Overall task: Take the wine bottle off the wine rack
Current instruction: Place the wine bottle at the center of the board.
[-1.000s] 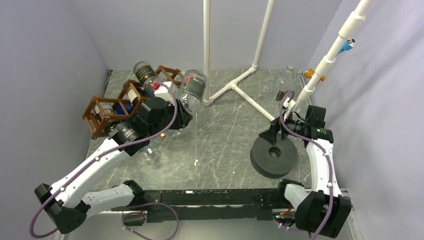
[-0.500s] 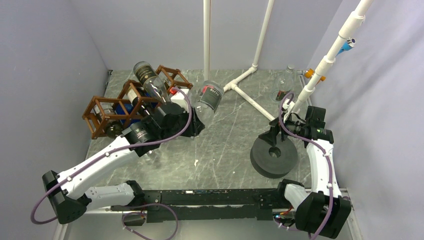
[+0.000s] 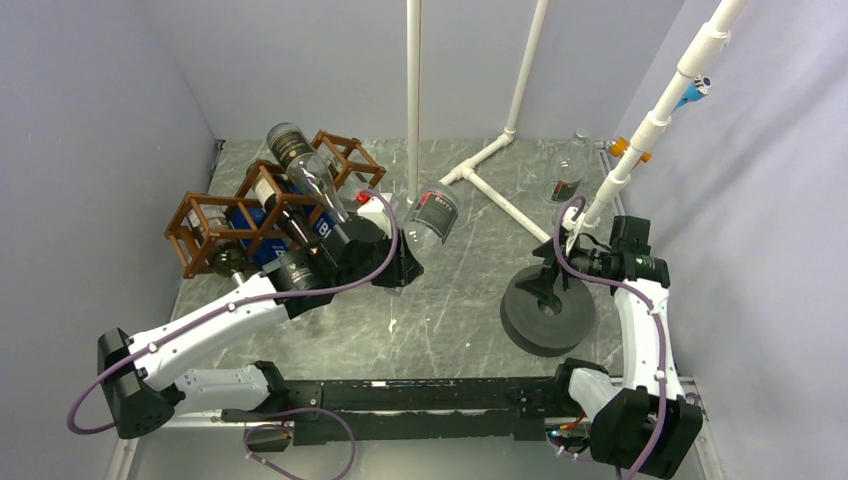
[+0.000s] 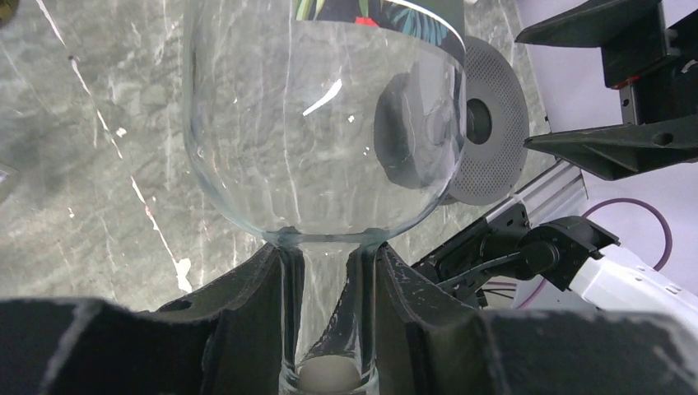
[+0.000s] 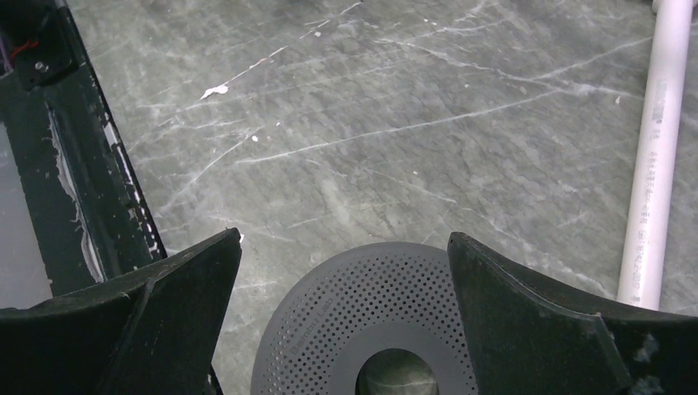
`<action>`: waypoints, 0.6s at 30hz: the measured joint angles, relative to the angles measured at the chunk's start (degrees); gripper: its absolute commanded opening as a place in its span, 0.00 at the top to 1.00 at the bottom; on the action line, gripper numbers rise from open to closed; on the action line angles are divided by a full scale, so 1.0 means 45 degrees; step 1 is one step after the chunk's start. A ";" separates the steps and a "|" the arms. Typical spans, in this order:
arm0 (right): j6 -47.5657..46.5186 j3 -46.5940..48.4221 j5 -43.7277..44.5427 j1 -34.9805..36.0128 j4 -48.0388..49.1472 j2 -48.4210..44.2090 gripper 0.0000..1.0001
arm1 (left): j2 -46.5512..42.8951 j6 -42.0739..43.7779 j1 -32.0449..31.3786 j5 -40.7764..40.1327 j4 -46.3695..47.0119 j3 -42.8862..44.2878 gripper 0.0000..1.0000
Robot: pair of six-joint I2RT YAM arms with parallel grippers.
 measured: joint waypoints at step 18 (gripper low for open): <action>-0.4770 0.0607 -0.0695 0.0170 -0.2890 0.0325 0.00 | 0.0379 -0.1724 -0.0253 0.0874 -0.0228 -0.0622 1.00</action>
